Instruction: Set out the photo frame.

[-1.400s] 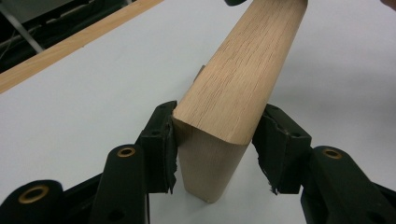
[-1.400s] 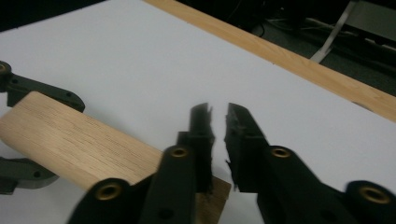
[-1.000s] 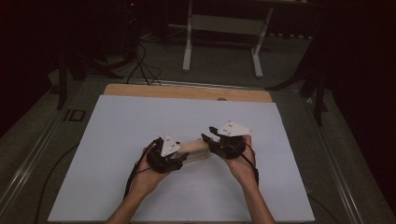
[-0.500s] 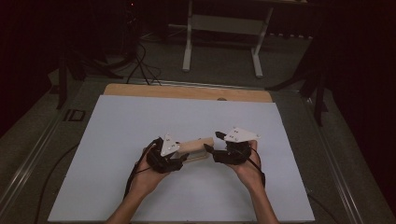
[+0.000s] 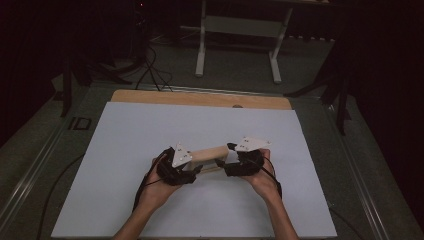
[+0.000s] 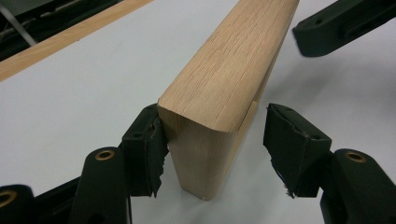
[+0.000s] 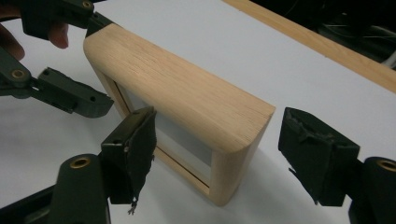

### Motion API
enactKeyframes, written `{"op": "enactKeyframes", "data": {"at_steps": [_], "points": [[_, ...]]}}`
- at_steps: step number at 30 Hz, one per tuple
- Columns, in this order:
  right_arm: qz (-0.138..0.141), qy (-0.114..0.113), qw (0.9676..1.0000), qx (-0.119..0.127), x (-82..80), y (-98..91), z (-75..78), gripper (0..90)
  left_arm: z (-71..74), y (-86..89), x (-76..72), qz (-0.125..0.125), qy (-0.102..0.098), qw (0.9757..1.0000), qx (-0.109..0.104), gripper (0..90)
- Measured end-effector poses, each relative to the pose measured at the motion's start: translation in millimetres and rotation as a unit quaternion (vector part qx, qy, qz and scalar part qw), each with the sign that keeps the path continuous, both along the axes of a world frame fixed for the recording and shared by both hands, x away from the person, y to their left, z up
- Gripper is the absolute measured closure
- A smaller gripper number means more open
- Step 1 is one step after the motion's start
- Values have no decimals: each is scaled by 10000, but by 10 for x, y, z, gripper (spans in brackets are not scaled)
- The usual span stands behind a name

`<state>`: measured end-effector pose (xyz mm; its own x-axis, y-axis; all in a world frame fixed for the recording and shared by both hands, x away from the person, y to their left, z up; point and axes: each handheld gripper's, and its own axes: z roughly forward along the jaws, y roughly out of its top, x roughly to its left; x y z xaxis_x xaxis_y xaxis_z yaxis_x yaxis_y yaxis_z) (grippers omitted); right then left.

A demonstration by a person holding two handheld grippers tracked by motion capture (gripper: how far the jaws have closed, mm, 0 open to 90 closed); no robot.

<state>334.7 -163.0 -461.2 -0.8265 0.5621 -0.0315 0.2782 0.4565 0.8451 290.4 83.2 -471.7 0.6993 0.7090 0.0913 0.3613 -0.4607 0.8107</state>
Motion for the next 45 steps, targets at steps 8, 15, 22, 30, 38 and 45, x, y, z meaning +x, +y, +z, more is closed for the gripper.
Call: {"op": "enactKeyframes", "data": {"at_steps": [8,15,22,30,38,45], "points": [[173,120,9998,71,83,61,-80,269,0,21,7,40,-12,10000,8,431],[233,58,9997,8,61,67,-81,285,6,41,17,84,0,10000,-44,510],[285,-57,9995,-140,16,54,-79,360,-10,44,52,173,91,9998,-56,529],[203,-137,9996,-135,-16,17,-103,432,2,55,74,178,130,9997,-69,524],[-1,-153,9997,-183,-51,28,-101,467,25,58,161,149,219,9996,-35,511],[-175,-77,9998,-88,-41,56,-113,476,32,79,212,195,278,9994,-50,504]]}}
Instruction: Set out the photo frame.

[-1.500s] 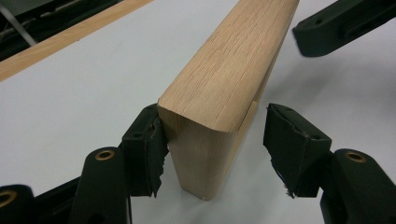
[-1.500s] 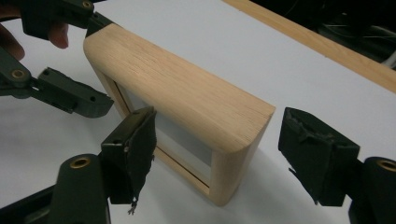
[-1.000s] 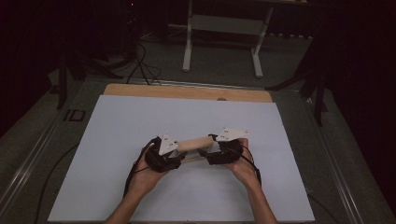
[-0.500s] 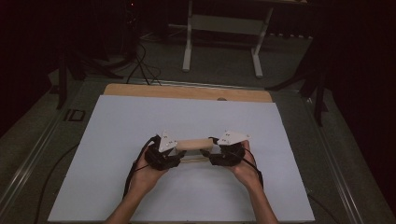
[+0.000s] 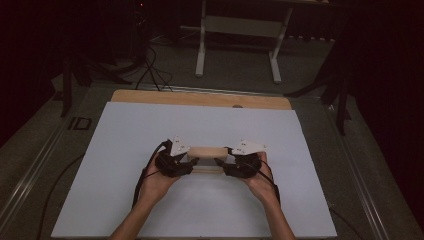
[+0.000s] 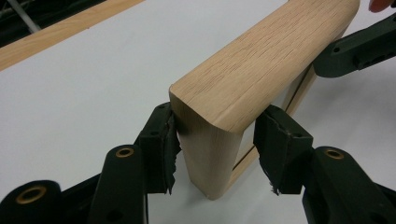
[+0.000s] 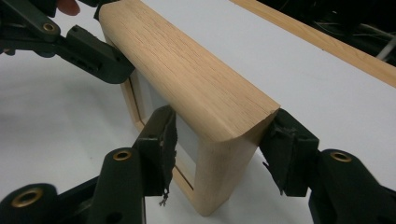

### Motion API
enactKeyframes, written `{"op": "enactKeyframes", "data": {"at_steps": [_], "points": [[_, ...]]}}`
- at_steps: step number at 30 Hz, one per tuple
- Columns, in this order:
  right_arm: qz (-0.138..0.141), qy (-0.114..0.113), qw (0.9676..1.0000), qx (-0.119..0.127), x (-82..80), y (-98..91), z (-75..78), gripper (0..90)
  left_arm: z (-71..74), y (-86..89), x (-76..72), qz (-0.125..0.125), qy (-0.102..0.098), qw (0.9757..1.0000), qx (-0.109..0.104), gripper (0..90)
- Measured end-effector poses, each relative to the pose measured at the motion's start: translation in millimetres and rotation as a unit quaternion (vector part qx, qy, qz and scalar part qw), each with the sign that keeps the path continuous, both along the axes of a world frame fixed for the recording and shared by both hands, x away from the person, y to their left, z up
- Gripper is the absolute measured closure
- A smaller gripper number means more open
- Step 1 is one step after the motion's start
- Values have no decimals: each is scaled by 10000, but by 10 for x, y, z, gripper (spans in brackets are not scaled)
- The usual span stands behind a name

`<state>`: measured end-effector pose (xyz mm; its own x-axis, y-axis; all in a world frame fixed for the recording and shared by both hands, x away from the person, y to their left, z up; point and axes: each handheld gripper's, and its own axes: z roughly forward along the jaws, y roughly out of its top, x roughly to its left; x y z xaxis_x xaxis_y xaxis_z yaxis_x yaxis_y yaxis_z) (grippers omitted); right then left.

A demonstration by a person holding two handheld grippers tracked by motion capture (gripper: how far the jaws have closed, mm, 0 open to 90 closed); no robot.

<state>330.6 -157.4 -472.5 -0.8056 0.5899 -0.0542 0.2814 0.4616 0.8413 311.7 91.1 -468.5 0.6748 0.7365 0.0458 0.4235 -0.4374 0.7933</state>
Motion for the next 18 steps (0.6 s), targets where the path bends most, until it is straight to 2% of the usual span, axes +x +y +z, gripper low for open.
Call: {"op": "enactKeyframes", "data": {"at_steps": [11,18], "points": [[-86,-9,9999,92,16,63,-24,485,8,54,19,62,40,10000,-26,499],[-201,41,9997,148,77,86,-30,474,-7,69,63,182,20,9997,-138,508]]}}
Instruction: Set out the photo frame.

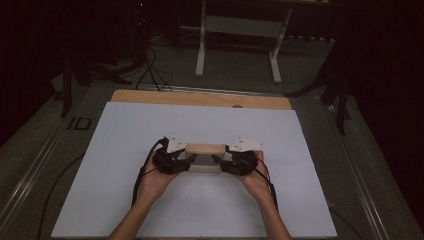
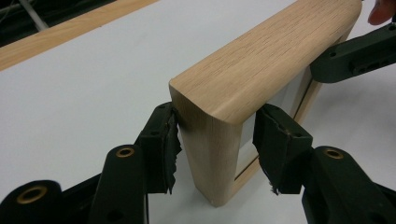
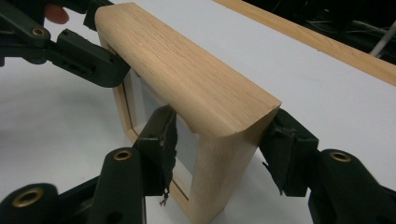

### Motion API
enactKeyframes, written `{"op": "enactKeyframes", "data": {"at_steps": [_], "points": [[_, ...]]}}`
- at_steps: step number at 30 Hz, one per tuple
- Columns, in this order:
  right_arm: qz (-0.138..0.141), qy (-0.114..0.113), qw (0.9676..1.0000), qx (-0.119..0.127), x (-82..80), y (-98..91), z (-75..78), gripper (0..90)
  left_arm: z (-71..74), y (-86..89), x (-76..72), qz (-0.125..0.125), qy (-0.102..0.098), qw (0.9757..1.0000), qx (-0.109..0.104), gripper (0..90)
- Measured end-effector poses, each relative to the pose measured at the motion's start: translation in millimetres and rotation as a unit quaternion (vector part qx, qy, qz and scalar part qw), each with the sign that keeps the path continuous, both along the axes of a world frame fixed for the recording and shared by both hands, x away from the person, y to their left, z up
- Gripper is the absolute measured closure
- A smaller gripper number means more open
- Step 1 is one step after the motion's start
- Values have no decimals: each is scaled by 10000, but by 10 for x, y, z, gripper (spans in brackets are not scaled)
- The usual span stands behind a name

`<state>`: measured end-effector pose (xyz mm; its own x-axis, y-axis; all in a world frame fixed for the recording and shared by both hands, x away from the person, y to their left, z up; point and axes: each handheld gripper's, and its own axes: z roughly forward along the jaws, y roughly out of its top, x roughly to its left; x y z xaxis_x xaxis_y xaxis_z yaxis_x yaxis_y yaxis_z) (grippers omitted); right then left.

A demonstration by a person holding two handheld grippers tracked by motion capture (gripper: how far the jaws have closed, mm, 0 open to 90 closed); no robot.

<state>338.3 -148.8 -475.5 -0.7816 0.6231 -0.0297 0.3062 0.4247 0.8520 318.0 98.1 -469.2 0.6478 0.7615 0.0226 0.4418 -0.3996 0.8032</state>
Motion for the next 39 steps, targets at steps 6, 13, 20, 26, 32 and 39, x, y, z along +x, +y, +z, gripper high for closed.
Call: {"op": "enactKeyframes", "data": {"at_steps": [6,13,20,26,32,39], "points": [[-16,83,10000,39,55,12,5,464,-5,-8,7,94,-2,10000,-18,515],[-31,160,9998,107,90,8,5,460,-3,-4,32,95,36,9999,-39,520],[-79,157,9998,82,89,7,5,466,-1,21,82,-21,54,10000,-37,519],[-166,207,9996,130,110,13,-7,464,-14,26,120,10,73,9999,-128,515],[-269,322,9991,88,143,18,-35,463,-34,29,169,72,102,9997,-211,512],[-368,376,9986,114,166,20,-37,446,-49,43,233,80,179,9993,-327,511]]}}
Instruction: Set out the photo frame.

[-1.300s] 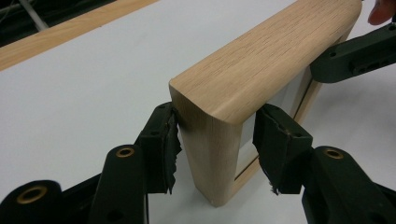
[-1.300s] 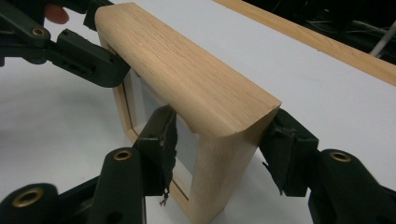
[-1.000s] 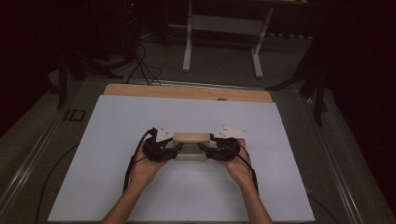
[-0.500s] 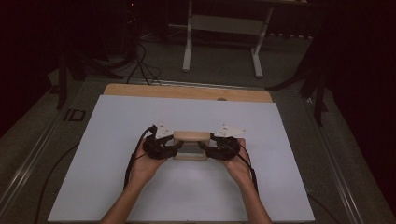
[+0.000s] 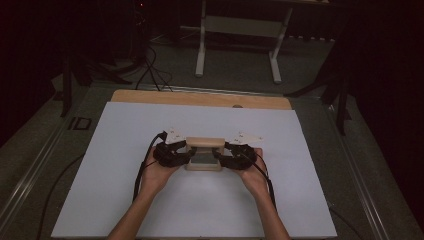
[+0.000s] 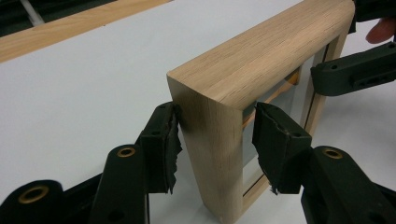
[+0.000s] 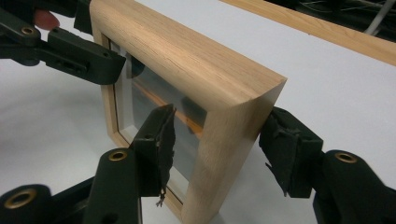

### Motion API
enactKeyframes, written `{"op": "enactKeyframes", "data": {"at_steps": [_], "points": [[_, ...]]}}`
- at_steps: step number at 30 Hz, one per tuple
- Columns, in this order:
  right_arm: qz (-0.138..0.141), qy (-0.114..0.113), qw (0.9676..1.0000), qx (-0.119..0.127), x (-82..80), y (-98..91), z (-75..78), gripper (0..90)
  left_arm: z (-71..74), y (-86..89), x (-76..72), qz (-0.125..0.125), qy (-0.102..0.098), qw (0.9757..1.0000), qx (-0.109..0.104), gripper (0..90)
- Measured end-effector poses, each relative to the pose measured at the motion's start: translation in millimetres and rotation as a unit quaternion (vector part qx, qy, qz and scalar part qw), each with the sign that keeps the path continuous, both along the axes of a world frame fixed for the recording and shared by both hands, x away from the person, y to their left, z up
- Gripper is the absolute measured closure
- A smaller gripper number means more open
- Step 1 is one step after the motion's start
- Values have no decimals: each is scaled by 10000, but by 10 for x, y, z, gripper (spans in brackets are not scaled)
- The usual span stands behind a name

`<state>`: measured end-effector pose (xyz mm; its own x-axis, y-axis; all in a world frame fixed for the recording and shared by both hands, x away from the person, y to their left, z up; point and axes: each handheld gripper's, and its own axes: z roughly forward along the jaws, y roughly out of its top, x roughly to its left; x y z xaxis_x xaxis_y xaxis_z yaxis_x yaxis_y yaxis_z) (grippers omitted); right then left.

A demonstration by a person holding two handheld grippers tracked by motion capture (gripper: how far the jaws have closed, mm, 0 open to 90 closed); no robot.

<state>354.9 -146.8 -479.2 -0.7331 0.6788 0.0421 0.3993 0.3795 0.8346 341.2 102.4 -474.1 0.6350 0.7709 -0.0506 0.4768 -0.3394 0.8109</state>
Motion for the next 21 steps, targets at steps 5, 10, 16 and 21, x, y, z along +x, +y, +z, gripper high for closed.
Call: {"op": "enactKeyframes", "data": {"at_steps": [5,10,16,21], "points": [[-93,27,9999,37,15,13,-12,436,-13,7,31,-4,5,10000,-34,508],[-86,63,9999,28,22,17,-16,410,-41,2,51,-47,-8,10000,-63,473],[-82,124,9999,28,33,11,-26,388,-57,-18,61,4,27,10000,-65,446],[-123,134,9998,25,35,9,-28,353,-57,-5,67,71,58,9999,-59,421]]}}
